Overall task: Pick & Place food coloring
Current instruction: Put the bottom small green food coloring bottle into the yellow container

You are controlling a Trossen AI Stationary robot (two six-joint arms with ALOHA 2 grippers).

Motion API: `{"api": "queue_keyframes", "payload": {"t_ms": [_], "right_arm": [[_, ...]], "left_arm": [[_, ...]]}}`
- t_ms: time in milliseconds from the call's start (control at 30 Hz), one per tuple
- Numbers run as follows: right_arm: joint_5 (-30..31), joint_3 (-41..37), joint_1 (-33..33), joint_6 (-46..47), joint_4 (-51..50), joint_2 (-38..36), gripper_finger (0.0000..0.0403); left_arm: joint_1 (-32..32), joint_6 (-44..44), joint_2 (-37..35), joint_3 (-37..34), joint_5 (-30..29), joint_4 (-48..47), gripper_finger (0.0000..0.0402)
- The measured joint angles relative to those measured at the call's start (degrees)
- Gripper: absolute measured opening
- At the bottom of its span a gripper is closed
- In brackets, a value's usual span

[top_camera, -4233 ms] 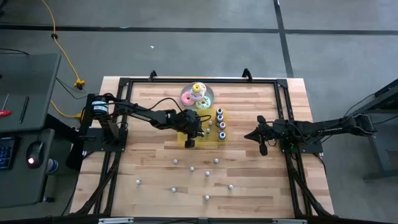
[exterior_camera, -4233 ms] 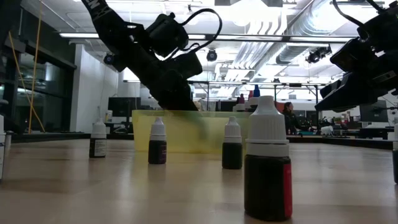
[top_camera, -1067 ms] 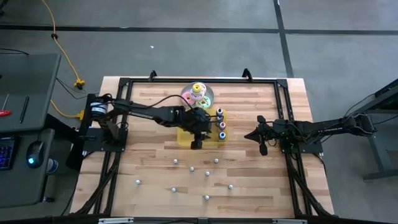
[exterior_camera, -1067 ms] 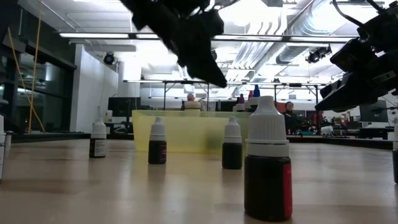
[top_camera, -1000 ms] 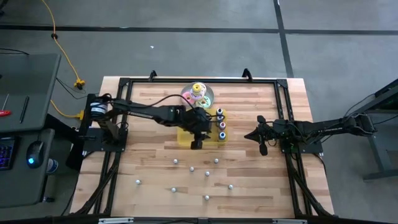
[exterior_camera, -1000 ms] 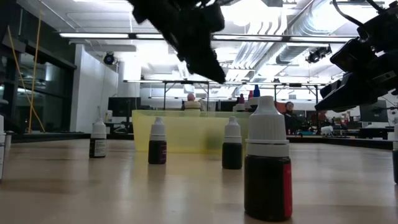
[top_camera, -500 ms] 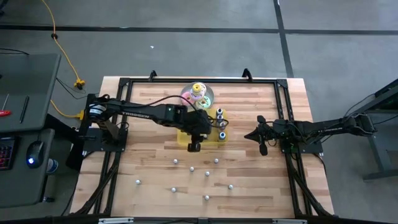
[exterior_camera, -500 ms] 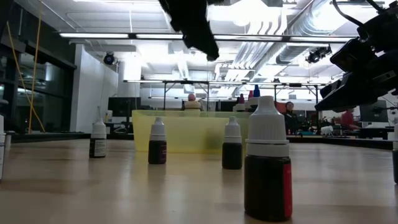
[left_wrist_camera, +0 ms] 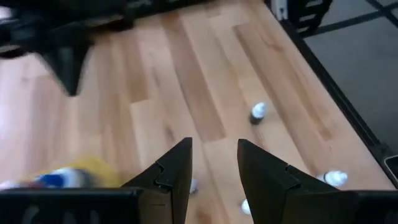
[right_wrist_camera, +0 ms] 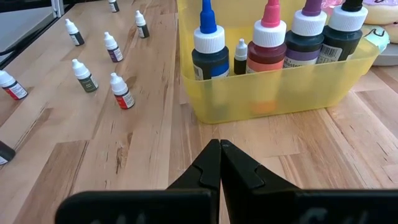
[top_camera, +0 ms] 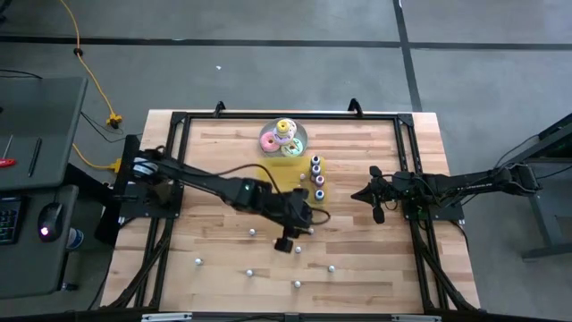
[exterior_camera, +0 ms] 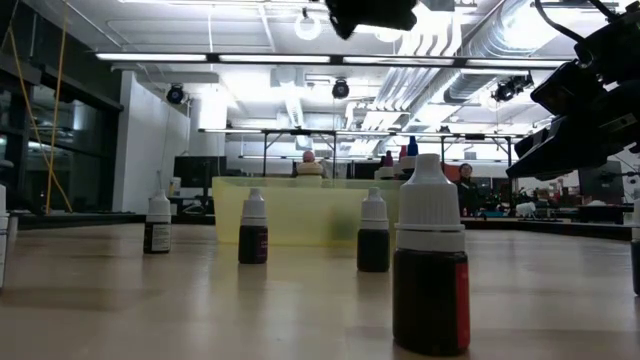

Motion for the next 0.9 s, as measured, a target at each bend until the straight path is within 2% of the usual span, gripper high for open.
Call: {"api": "queue_keyframes", "payload": {"t_ms": [167, 367, 467, 533, 600, 667, 800, 900], "right_arm": [[0.0, 0.0, 0.0, 0.0, -0.03, 0.02, 0.0], [0.0, 0.0, 0.01, 0.0, -0.15, -0.07, 0.0], [0.0, 0.0, 0.0, 0.0, -0.2, 0.02, 0.0], [-0.02, 0.0, 0.02, 0.0, -0.05, 0.02, 0.0], [-0.01, 0.0, 0.01, 0.0, -0.11, 0.02, 0.0], [0.0, 0.0, 0.02, 0.0, -0.02, 0.0, 0.0], [0.0, 0.0, 0.01, 0.0, 0.02, -0.11, 0.0], [-0.02, 0.0, 0.01, 0.0, -0.17, -0.07, 0.0]], "left_arm": [[-1.65, 0.07, 6.18, 6.11, 0.16, -3.77, 0.0124], [-3.77, 0.04, 15.75, 19.74, 0.06, -10.84, 0.0124], [-4.89, 0.02, 19.44, 24.09, 0.22, -13.16, 0.0124], [-5.64, 0.02, 21.85, 26.52, 0.48, -11.0, 0.0124], [-6.31, 0.0, 22.9, 27.03, 0.57, -12.31, 0.0124], [-6.78, 0.13, 24.59, 27.52, 0.55, -8.23, 0.0124], [-7.47, 0.58, 27.01, 27.26, 1.88, -7.85, 0.0126], [-7.83, 1.69, 27.75, 27.19, 2.93, -7.6, 0.0141]]}}
